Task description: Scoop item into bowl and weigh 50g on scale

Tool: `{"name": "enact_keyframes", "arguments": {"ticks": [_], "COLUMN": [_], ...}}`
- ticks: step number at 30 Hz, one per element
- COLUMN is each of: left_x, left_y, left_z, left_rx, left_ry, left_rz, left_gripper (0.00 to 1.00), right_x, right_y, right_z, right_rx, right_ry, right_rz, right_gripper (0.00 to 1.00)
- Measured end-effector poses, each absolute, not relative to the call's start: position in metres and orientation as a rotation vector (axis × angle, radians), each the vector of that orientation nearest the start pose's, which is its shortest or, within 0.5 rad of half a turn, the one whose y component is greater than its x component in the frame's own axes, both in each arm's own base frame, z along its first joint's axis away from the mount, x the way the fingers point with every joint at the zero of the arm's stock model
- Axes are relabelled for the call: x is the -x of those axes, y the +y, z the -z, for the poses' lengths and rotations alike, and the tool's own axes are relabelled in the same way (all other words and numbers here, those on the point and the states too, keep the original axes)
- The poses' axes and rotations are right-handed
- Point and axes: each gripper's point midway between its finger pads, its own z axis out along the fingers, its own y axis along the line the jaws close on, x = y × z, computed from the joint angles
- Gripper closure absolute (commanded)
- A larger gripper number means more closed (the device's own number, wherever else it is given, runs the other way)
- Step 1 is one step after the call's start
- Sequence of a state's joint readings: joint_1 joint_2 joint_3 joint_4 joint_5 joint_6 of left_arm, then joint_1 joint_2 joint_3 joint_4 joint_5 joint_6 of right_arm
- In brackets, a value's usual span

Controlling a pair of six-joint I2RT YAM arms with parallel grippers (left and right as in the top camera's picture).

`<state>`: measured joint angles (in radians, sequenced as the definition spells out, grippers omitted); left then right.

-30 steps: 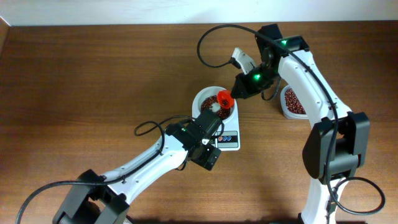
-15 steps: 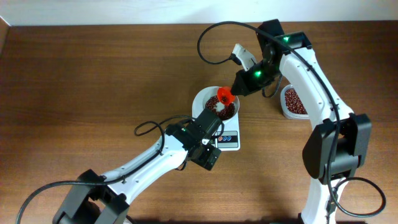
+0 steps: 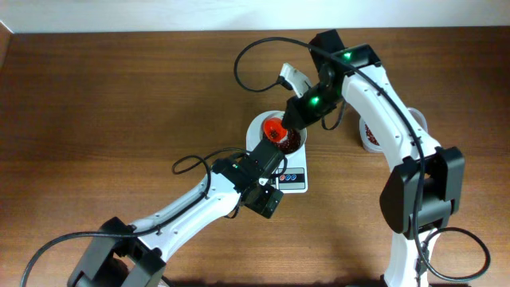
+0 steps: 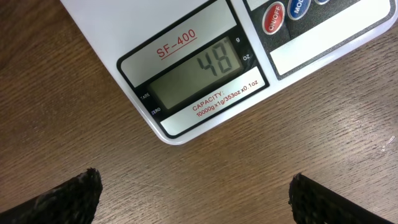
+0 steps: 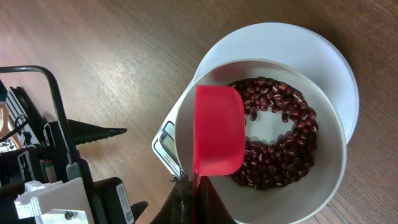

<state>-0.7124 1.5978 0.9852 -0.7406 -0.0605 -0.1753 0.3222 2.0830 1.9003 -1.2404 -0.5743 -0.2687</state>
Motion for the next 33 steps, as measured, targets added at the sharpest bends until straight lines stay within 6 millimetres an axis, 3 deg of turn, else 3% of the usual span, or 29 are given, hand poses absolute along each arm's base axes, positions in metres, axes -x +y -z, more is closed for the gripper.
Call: {"name": "enact_keyframes", "arguments": {"ticks": [17, 27, 33], "left_x": [-0.245, -0.245, -0.245], "left_y": [-0.198, -0.198, -0.198], "left_z": [-0.046, -0.046, -0.046], "left_rx": [-0.766, -0.766, -0.766], "left_ry": [2.816, 2.817, 2.817], "left_rz": [0.057, 0.057, 0.057], "left_gripper": [0.01, 0.01, 0.01], "right_x": [-0.378, -0.379, -0.375], "right_y": [0.237, 0.222, 0.227], "right_z": [-0.15, -0.14, -0.139], "right_rx": [0.904, 0.897, 0.921], "right_ry": [2.704, 2.769, 2.772], "right_rz": [-0.972, -0.842, -0.833], "right_gripper": [0.96, 0.96, 0.96]}}
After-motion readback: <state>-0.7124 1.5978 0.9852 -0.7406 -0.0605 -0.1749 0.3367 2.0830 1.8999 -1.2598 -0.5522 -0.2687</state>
